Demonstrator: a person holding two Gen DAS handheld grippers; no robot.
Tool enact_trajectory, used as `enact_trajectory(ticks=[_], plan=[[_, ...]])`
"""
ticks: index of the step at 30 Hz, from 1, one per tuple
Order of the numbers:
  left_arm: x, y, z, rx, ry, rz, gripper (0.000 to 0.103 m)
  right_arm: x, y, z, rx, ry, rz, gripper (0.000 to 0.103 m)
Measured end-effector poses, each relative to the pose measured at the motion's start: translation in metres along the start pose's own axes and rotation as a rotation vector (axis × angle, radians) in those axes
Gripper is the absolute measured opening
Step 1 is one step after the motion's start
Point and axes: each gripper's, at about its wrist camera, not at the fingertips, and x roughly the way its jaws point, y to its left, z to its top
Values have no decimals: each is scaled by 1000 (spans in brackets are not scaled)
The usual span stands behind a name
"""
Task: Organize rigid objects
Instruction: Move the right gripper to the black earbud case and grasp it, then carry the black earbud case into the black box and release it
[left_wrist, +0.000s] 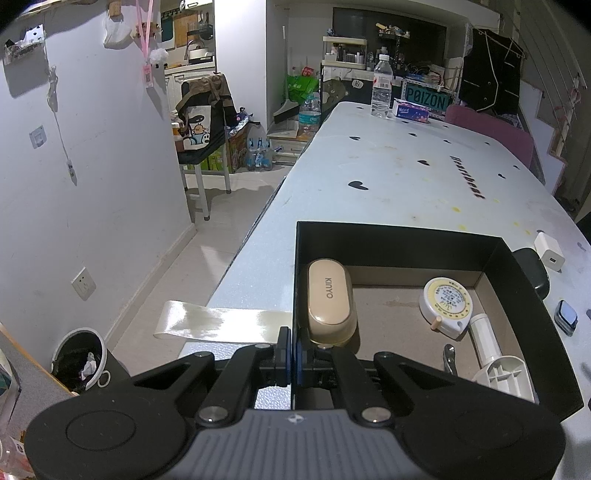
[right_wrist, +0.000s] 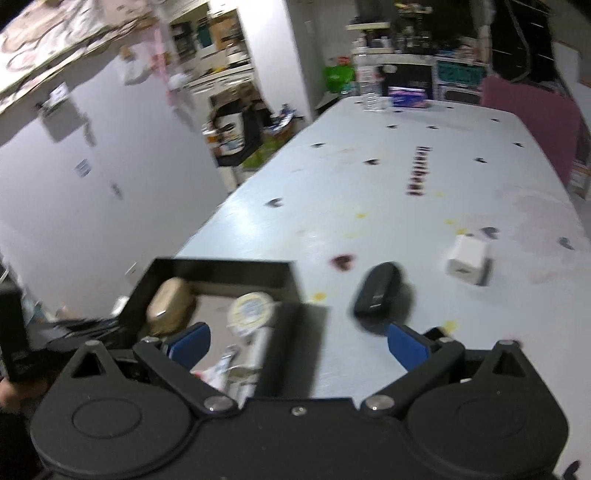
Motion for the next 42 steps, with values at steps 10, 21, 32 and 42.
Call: enact_trajectory(ticks=[10, 21, 32, 42], plan=[[0, 0, 0, -1, 0, -1, 2, 44, -83, 23, 205, 42, -73, 101], [-1, 4, 0, -4, -3, -6, 2, 103, -89, 39, 256, 148, 0, 66], [-1, 5, 0, -2, -2, -3, 2, 135, -81, 35, 232, 223, -7, 42], [-1, 4, 0, -4, -2, -5, 2, 114, -77, 35, 242, 173, 13, 32]])
